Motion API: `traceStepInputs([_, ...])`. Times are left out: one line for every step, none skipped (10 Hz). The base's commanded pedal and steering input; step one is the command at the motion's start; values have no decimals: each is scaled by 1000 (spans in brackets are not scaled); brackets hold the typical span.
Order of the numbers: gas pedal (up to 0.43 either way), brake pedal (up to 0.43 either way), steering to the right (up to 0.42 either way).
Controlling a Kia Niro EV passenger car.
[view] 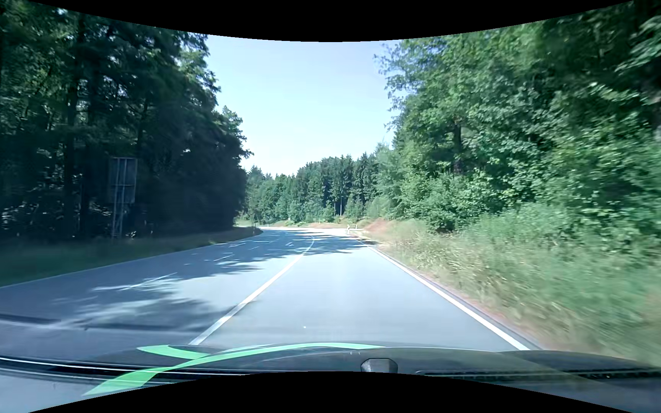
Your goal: Follow the waypoints while adhering to traffic rules and regulations
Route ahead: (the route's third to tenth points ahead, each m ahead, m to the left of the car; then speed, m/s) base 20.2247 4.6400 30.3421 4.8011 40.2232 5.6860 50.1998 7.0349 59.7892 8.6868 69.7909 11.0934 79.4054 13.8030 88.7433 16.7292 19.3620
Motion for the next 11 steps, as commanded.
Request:
traceStepInputs([130, 0, -19])
traceStepInputs([138, 0, -19])
traceStepInputs([150, 0, -19])
traceStepInputs([150, 0, -19])
traceStepInputs([130, 0, -19])
traceStepInputs([118, 0, -19])
traceStepInputs([110, 0, -19])
traceStepInputs([110, 0, -19])
traceStepInputs([98, 0, -19])
traceStepInputs([110, 0, -20])
traceStepInputs([118, 0, -21])
